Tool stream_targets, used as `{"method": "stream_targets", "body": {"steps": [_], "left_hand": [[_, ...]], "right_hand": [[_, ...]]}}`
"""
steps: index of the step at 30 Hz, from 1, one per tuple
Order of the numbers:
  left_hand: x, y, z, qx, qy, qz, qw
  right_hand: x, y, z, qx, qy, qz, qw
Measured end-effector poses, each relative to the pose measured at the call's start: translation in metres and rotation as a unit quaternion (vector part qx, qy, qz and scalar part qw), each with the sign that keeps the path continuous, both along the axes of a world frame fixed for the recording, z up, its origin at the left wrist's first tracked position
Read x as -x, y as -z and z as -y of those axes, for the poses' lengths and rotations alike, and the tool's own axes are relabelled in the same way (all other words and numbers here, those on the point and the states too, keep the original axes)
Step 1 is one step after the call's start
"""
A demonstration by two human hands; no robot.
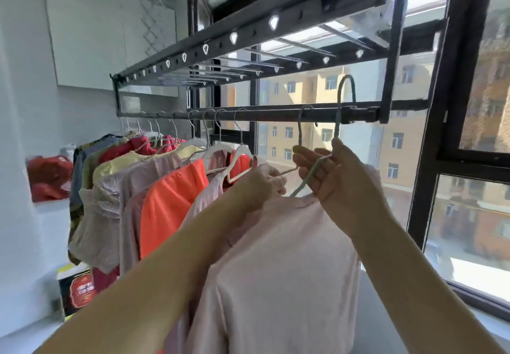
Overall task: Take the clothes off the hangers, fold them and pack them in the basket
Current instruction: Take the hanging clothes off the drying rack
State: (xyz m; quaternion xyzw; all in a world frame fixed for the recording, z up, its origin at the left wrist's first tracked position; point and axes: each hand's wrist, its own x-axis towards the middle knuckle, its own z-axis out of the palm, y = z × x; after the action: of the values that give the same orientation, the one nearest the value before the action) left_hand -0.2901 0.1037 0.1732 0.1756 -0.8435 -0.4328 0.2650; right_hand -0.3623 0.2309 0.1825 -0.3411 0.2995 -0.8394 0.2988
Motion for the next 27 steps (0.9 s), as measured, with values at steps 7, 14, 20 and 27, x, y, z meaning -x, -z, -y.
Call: {"method": "stream_targets", "body": {"steps": [7,14,20,27], "left_hand": [[0.000,0.000,-0.002,-0.111,0.020,-0.013,0.994],[-0.009,-0.007,0.003,-0.167,0.005,-0.085,0.982],[-0.035,-0.036,0.009,-0.209,-0.008,-0.145,0.967],[-0.063,0.002,0.004,-0.194,-0.019,-0.185,0.963]], "right_hand": [[-0.027,0.009,-0.016,0.009,-0.049,-0.034,0.998],[-0.016,0.030,-0.008,-0.005,0.005,-0.015,1.000],[-0.018,0.028,-0.002,0.023,0.002,0.005,1.000],[-0.034,0.032,0.036,0.027,-0.049,0.036,0.998]]}}
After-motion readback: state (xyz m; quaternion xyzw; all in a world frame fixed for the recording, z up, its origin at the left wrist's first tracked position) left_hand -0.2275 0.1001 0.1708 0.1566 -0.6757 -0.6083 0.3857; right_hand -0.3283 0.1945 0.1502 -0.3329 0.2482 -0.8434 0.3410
